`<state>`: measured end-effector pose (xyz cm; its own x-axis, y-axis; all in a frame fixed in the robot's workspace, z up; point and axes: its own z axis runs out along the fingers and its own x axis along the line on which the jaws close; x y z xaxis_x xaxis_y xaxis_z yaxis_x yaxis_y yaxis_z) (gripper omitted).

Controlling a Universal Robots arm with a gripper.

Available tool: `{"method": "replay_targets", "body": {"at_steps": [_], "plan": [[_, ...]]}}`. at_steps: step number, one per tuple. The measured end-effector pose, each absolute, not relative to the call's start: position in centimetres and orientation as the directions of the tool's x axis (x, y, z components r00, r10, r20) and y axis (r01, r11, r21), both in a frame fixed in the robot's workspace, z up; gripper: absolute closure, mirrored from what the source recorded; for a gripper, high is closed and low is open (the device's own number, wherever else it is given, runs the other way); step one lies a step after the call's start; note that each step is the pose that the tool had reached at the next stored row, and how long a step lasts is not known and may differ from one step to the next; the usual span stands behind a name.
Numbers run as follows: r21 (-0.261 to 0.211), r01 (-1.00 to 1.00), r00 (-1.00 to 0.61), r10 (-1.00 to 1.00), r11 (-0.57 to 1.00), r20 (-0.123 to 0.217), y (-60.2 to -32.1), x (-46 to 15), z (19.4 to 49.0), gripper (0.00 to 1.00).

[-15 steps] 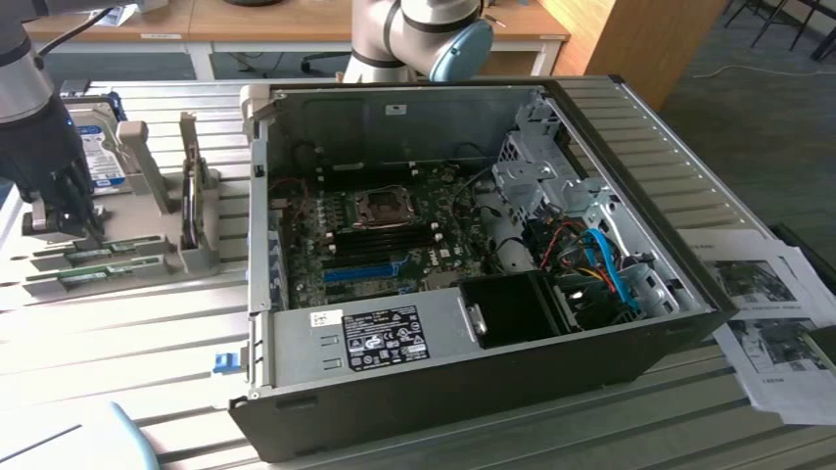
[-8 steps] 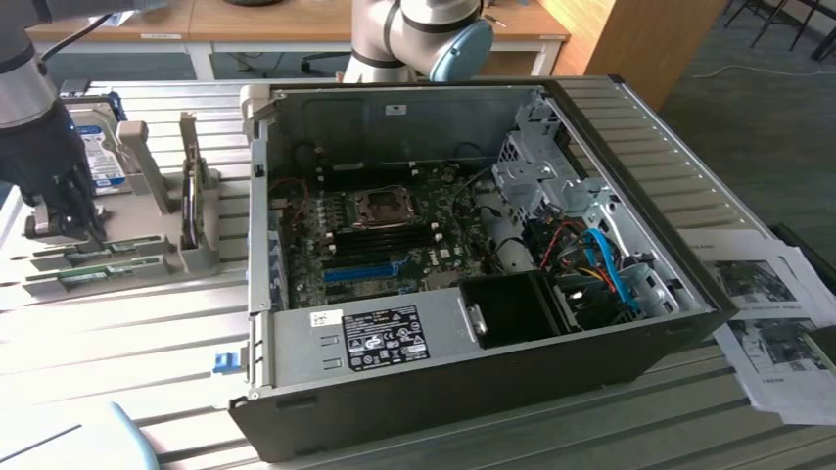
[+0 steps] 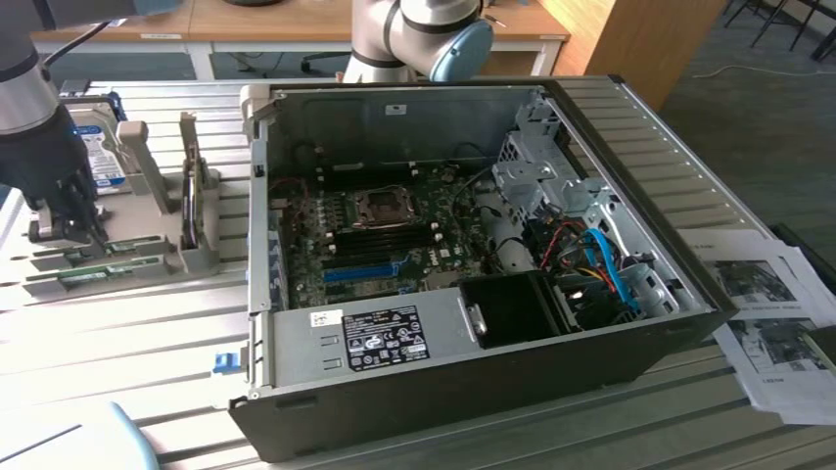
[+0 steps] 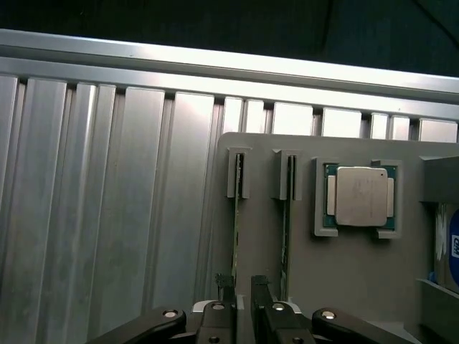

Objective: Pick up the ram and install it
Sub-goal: 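Pick up the ram and move it above insertion slot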

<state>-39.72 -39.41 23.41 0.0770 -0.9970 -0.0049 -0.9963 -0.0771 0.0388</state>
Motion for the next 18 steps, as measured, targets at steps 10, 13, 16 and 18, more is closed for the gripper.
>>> {"method": "replay_targets", "body": {"at_steps": [10,13,16,18], "plan": [[0.039,-0.996,0.077,-0.997,-0.077,-0.005,-39.41,-39.72,22.76,0.77],[0.039,-0.996,0.077,-0.997,-0.077,-0.005,-39.41,-39.72,22.57,0.77],[0.039,-0.996,0.077,-0.997,-0.077,-0.005,-39.42,-39.72,22.41,0.77],[0.039,-0.996,0.077,-0.997,-0.077,-0.005,-39.42,-39.72,22.4,0.77]]}}
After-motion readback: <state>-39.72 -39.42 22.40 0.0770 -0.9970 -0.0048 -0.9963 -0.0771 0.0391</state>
